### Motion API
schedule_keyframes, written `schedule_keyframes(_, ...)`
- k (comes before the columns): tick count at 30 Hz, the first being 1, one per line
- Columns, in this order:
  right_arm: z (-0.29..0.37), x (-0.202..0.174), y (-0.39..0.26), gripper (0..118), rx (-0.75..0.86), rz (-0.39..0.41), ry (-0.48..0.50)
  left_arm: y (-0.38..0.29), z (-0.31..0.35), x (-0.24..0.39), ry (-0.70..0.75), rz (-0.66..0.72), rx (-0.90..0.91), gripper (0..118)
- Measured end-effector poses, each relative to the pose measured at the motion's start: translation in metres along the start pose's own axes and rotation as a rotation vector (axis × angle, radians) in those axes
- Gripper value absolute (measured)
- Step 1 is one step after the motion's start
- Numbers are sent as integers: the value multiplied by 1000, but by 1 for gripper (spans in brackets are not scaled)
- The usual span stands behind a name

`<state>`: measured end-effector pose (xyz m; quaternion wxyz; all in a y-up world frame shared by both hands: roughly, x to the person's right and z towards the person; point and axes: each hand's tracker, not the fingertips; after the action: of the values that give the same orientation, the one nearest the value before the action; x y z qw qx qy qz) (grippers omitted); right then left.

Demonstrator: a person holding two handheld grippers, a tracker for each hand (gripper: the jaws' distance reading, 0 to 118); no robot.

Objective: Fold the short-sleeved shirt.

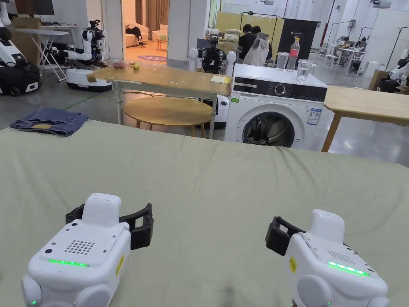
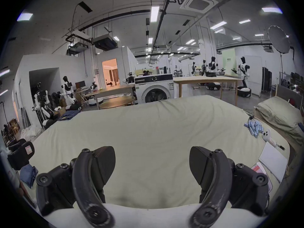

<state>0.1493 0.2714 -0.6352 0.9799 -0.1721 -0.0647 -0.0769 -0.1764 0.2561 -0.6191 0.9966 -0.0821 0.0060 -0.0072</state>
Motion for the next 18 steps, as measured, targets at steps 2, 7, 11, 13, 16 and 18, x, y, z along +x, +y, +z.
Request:
schedule_keyframes(2, -1, 1, 0, 94, 2, 1, -6, 0, 0, 0, -4, 6, -4, 90)
schedule_keyframes(7, -2, 3, 3, 94, -21, -14, 2, -1, -2, -1, -3, 17, -20, 90)
schedule_keyframes(11, -4, -2, 3, 94, -34, 30, -18, 1, -2, -4, -6, 35, -25, 90)
schedule_keyframes(13, -3, -4, 3, 94, -38, 35, -18, 1, -2, -4, 0, 42, -22, 90)
schedule_keyframes(16, -3, -8, 2, 94, -33, 54, -22, 3, -2, -6, 13, 51, -20, 90)
schedule_keyframes(18, -3, -10, 2, 94, -25, 67, -23, 3, -2, -8, 10, 54, -20, 90)
